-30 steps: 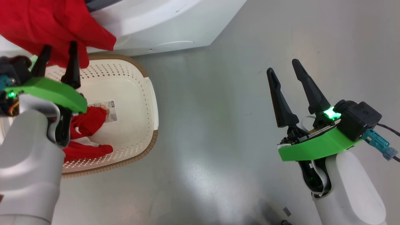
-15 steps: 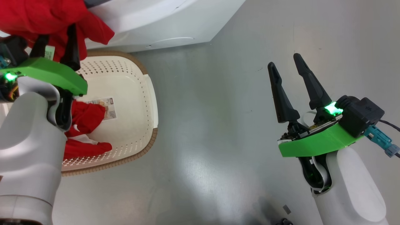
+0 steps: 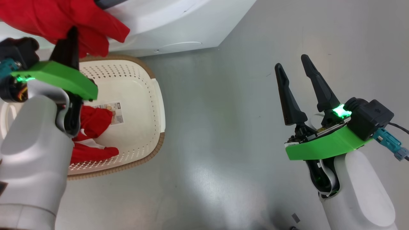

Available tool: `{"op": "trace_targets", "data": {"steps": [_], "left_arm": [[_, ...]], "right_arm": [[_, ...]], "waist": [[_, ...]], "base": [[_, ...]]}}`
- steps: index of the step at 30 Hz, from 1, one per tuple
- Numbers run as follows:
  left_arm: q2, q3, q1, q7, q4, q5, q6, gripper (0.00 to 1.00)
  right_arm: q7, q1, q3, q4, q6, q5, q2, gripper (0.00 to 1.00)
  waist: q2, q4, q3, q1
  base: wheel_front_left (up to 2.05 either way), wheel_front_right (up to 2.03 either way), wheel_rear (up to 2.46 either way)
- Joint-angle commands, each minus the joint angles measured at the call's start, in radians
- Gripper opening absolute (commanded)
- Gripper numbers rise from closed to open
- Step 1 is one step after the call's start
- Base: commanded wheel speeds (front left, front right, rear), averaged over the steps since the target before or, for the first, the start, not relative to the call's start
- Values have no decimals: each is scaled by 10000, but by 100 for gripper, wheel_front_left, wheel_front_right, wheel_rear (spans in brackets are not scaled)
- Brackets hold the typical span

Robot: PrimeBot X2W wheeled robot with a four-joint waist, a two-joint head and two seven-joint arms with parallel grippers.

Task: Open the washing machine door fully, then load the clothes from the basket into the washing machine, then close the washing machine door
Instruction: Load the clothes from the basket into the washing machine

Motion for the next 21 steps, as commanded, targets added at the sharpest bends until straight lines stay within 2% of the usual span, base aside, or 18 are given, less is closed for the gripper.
{"op": "trace_targets", "data": {"steps": [1, 7, 13, 17, 21], "left_arm": [[479, 78, 428, -119, -533, -7, -30, 0], [771, 133, 1302, -120, -2212, 605, -4, 0], [1099, 428, 1977, -121, -4283, 1083, 345, 0], [1334, 562, 1982, 8, -5157, 1120, 563, 0], [1723, 756, 1522, 676, -5782, 1145, 856, 0]], "right_arm": [[-46, 199, 162, -197, 16, -41, 71, 100], [-46, 276, 124, -185, 16, -42, 38, 100], [-46, 326, 109, -171, 16, -32, 4, 100], [-46, 344, 129, -177, 16, -19, -4, 100], [-46, 298, 190, -183, 16, 5, 6, 100]], "waist": [[0, 68, -75, 0], [0, 223, -187, 0], [0, 302, -253, 0], [0, 302, -241, 0], [0, 217, -153, 0]], "base": [[0, 0, 0], [0, 0, 0], [0, 0, 0], [0, 0, 0], [0, 0, 0]]}}
